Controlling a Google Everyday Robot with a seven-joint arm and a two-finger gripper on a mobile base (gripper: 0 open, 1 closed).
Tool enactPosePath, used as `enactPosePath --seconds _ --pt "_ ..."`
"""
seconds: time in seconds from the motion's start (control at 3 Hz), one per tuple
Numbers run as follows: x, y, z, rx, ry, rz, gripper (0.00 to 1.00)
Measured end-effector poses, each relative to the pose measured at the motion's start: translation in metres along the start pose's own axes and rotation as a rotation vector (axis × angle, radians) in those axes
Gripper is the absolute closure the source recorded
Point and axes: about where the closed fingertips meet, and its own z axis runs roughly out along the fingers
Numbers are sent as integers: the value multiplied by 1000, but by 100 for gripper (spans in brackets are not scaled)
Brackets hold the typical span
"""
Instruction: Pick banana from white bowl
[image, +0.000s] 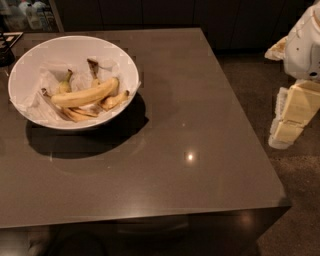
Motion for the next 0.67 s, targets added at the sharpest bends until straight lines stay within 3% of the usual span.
enactPosePath --seconds 0.67 --pt "-48 -17 11 -65 3 -189 0"
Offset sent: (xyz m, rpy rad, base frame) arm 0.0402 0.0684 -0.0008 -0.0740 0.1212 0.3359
